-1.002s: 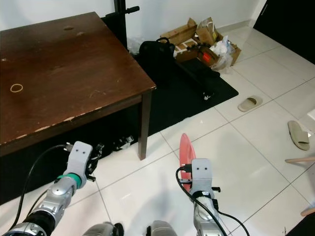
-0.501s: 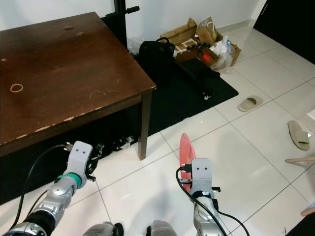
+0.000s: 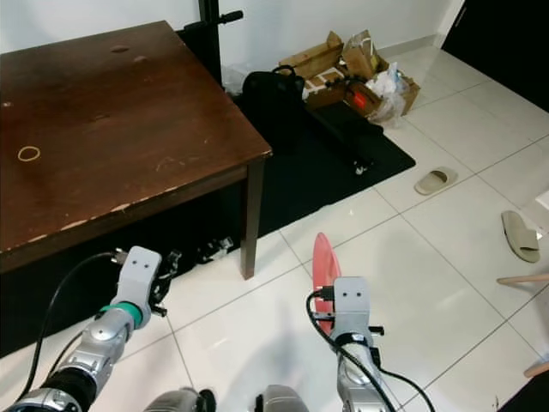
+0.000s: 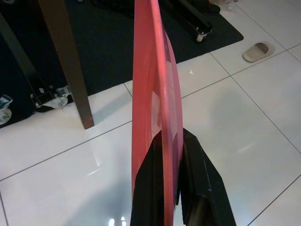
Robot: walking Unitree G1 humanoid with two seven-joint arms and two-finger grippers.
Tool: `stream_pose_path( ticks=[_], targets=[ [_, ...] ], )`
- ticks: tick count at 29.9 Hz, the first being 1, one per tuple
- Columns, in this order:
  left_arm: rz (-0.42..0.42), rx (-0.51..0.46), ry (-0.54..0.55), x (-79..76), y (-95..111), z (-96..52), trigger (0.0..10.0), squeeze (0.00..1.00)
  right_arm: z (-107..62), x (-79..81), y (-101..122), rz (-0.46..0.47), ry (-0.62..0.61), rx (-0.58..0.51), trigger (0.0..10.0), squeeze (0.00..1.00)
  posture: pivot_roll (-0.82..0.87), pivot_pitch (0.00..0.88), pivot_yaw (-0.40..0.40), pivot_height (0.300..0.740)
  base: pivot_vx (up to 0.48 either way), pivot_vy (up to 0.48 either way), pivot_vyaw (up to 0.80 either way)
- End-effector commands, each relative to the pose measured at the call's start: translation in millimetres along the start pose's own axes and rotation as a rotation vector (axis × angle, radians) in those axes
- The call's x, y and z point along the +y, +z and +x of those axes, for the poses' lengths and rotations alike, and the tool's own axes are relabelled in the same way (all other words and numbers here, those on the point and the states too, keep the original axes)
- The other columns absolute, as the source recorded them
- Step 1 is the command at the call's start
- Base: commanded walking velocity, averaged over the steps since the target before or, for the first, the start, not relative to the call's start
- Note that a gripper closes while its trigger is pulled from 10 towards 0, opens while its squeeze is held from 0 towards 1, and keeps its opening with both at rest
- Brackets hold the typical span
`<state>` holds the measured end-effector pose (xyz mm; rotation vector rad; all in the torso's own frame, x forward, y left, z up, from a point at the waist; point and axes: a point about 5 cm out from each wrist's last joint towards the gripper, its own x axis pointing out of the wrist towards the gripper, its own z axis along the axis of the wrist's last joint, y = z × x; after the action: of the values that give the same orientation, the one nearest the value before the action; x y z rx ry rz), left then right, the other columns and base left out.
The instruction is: Setting the table
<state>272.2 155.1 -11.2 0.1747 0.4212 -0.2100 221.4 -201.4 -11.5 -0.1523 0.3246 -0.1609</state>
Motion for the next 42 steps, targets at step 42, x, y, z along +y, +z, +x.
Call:
stream_pose_path(
  ticks=[42],
  targets=[
    [-0.007,0.027,-0.003,-3.5,-6.9,-1.5,10.0,0.00,0.5,-2.6,-1.4,-0.010,-0.001,0.003,10.0,0.00,-0.12,0.000,0.028,0.740,0.000,0.000,0.00]
  ],
)
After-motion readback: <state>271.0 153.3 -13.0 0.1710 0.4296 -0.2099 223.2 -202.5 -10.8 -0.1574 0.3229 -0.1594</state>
